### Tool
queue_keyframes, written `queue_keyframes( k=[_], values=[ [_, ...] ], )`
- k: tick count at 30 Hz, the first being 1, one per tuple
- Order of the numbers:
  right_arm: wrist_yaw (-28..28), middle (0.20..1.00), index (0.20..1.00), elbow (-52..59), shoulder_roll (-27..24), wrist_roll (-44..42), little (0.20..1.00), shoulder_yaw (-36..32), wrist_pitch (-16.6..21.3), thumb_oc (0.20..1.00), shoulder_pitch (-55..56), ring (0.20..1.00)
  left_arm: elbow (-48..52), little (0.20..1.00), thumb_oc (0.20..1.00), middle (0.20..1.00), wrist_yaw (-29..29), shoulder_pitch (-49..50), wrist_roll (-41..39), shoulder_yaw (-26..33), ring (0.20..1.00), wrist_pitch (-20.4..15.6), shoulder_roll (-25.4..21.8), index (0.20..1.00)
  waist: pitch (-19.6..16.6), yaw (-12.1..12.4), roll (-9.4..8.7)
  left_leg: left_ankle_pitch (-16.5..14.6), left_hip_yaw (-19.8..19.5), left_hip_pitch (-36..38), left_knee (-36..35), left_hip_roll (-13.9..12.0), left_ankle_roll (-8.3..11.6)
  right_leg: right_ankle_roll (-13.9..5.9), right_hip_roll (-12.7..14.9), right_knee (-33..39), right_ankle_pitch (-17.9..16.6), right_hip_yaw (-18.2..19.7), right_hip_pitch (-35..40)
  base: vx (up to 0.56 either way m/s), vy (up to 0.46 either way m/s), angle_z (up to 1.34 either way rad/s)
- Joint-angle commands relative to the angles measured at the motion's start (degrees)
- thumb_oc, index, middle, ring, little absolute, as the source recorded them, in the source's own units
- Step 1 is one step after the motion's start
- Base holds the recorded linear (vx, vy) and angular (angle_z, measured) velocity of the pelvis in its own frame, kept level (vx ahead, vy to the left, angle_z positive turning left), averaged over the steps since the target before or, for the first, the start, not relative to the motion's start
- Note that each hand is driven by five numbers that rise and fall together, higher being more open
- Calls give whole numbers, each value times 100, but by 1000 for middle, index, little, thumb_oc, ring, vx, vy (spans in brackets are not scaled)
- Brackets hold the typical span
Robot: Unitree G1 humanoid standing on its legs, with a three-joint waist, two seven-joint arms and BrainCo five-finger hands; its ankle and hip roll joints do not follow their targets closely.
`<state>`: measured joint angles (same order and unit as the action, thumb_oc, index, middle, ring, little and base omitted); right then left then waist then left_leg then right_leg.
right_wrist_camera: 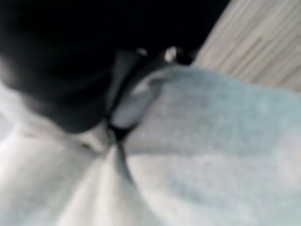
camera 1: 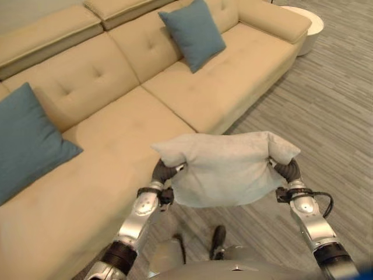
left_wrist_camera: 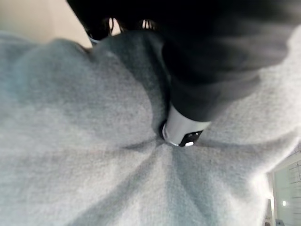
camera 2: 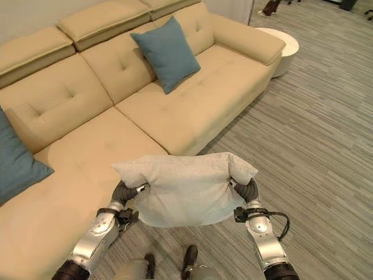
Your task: Pick up all the scattered cushions and arrange them neatly on the sofa.
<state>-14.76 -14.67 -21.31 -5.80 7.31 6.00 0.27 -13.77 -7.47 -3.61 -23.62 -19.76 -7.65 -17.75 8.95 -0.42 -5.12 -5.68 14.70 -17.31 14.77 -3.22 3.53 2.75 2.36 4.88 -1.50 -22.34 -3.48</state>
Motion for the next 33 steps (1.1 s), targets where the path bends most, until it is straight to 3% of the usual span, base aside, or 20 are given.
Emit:
queue_keyframes(
  k=[1, 4, 5, 6, 7, 9, 11, 13, 16, 19, 21, 25, 29, 33],
  values=[
    [-11, 200, 200, 472, 55, -150, 200, 57, 455, 200, -225, 200, 641, 200, 200, 200, 149, -72, -27, 75, 200, -474, -18, 200, -330, 171, 104, 277, 62, 158, -260, 66, -258, -713, 128, -509, 610, 395, 486, 399, 163, -6],
    [95, 200, 200, 491, 160, -117, 200, 142, 434, 200, -220, 200, 727, 200, 200, 200, 164, 68, -70, 167, 200, -437, -94, 200, -419, 251, 28, 171, -20, 391, -448, 161, -368, -799, 254, -853, 725, 430, 516, 318, 156, -21],
    [141, 200, 200, 480, 195, -61, 200, 184, 426, 200, -288, 200, 770, 200, 200, 200, 182, 109, -63, 239, 200, -434, -158, 200, -453, 343, 16, 30, -31, 588, -539, 247, -498, -917, 407, -1300, 765, 446, 450, 325, 267, -30],
    [178, 200, 200, 471, 253, -42, 200, 206, 417, 200, -352, 200, 816, 200, 200, 200, 160, 131, -82, 277, 200, -439, -208, 200, -416, 372, 37, -82, -49, 767, -560, 307, -615, -1072, 592, -1923, 603, 474, 268, 244, 215, -19],
    [178, 200, 200, 471, 253, -42, 200, 206, 417, 200, -352, 200, 816, 200, 200, 200, 160, 131, -82, 277, 200, -439, -208, 200, -416, 373, 36, -82, -48, 767, -561, 307, -615, -1072, 592, -1925, 604, 475, 266, 153, 164, 4],
    [237, 200, 200, 498, 320, -37, 200, 224, 419, 200, -396, 200, 861, 200, 200, 200, 151, 199, -48, 338, 200, -442, -299, 200, -370, 342, 127, -246, -139, 1033, -612, 349, -768, -1190, 741, -2804, 374, 562, -44, 164, 137, 20],
    [263, 200, 200, 515, 347, -33, 200, 222, 419, 200, -388, 200, 863, 200, 200, 200, 143, 221, -19, 366, 200, -452, -302, 200, -356, 321, 174, -276, -198, 1150, -671, 370, -786, -1209, 789, -3023, 291, 603, -219, 154, 89, 20],
    [306, 200, 200, 531, 366, -31, 200, 209, 412, 200, -351, 200, 894, 200, 200, 200, 150, 252, -18, 385, 200, -465, -291, 200, -343, 266, 239, -294, -325, 1330, -776, 398, -771, -1115, 736, -2935, 339, 717, -447, 209, 38, 31],
    [265, 200, 200, 568, 328, -50, 200, 174, 425, 200, -393, 200, 888, 200, 200, 200, 159, 234, -23, 364, 200, -493, -269, 200, -308, 180, 269, -319, -508, 1459, -855, 415, -705, -1030, 720, -2143, 355, 859, -661, 191, -48, 35],
    [216, 200, 200, 577, 317, -63, 200, 128, 440, 200, -413, 200, 844, 200, 200, 200, 157, 173, -23, 354, 200, -543, -206, 200, -230, 42, 251, -434, -836, 1653, -884, 476, -623, -1139, 554, -1363, 93, 1433, -912, 220, -87, 34],
    [203, 200, 200, 566, 305, -44, 200, 143, 465, 200, -452, 200, 790, 200, 200, 200, 136, 137, -13, 344, 200, -586, -180, 200, -211, -11, 213, -428, -971, 1706, -919, 519, -589, -1192, 501, -1255, -93, 1664, -1052, 161, -97, 68],
    [268, 200, 200, 553, 254, -50, 200, 156, 489, 200, -428, 200, 765, 200, 200, 200, 201, 163, 18, 324, 200, -587, -147, 200, -311, -27, 129, -477, -1177, 1751, -892, 542, -473, -1134, 473, -993, -131, 1682, -751, 168, -148, 76],
    [273, 200, 200, 560, 157, -145, 200, 124, 519, 200, -341, 200, 698, 200, 200, 200, 213, 131, -52, 250, 200, -552, -76, 200, -383, -67, 93, -451, -1318, 1669, -807, 330, -209, -1007, 380, -780, -19, 1424, -499, 111, -175, 27],
    [220, 200, 200, 569, 18, -226, 200, 20, 573, 200, -213, 200, 639, 200, 200, 200, 239, 71, -183, 153, 200, -541, 23, 200, -337, -148, 1, -558, -1143, 1233, -48, 100, -75, -837, 376, -618, 159, 1089, -230, 50, -132, 57]
  ],
)
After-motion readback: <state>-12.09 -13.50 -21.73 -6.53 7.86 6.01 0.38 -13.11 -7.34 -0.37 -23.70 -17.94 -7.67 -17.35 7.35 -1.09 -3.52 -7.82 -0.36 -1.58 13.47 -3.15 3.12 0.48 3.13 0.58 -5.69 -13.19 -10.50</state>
